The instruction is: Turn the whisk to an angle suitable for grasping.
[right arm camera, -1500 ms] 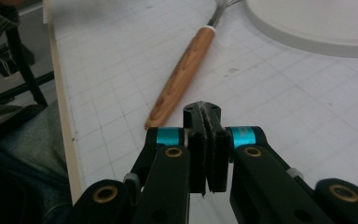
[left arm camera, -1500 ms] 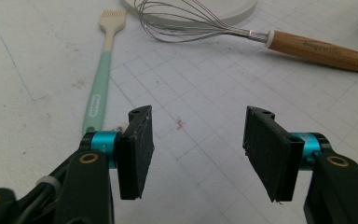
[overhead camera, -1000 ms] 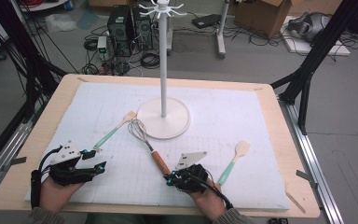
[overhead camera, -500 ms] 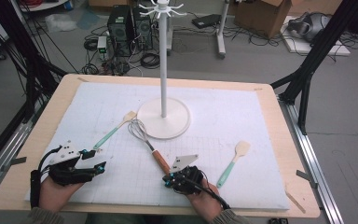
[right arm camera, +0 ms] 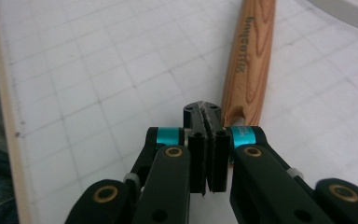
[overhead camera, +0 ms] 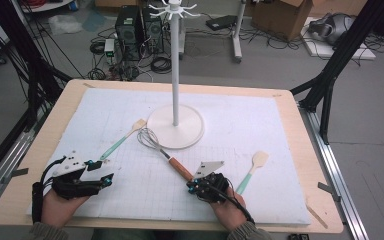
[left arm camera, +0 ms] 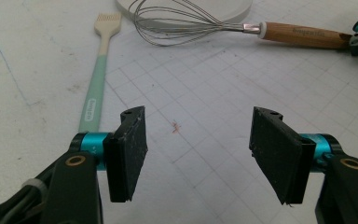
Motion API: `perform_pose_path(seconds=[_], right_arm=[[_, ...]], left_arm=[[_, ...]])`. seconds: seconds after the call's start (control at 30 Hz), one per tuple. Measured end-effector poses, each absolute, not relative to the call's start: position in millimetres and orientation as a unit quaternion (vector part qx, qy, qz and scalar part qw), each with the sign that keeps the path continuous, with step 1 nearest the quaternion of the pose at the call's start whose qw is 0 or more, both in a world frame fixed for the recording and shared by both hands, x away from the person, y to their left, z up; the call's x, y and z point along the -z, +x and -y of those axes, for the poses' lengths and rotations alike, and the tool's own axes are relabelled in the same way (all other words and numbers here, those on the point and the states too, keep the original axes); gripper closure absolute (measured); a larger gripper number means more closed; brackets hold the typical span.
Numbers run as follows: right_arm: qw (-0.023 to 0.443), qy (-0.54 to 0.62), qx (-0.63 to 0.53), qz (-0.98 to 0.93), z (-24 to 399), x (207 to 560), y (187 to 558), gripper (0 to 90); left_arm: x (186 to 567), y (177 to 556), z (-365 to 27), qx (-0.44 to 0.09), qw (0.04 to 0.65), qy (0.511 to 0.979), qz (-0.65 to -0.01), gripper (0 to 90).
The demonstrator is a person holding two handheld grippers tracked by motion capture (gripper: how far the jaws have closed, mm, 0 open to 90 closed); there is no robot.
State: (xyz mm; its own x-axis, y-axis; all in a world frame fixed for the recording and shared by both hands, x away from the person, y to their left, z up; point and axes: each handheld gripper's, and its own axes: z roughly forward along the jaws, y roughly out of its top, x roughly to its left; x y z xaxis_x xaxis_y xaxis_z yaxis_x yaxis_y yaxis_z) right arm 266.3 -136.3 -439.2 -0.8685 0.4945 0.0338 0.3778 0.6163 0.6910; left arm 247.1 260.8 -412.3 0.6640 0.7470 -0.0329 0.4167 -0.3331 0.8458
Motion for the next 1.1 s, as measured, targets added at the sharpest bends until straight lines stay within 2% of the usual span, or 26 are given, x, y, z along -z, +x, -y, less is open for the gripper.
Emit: perform_pose_path(seconds=[1.1], right_arm=[[0.112, 0.304, -0.357, -0.876, 180.6, 440.4, 301.8, 89.3]], left_arm=[[412.7, 247.2, -257.3, -0.184, 0.445, 0.800, -0.358, 36.0]])
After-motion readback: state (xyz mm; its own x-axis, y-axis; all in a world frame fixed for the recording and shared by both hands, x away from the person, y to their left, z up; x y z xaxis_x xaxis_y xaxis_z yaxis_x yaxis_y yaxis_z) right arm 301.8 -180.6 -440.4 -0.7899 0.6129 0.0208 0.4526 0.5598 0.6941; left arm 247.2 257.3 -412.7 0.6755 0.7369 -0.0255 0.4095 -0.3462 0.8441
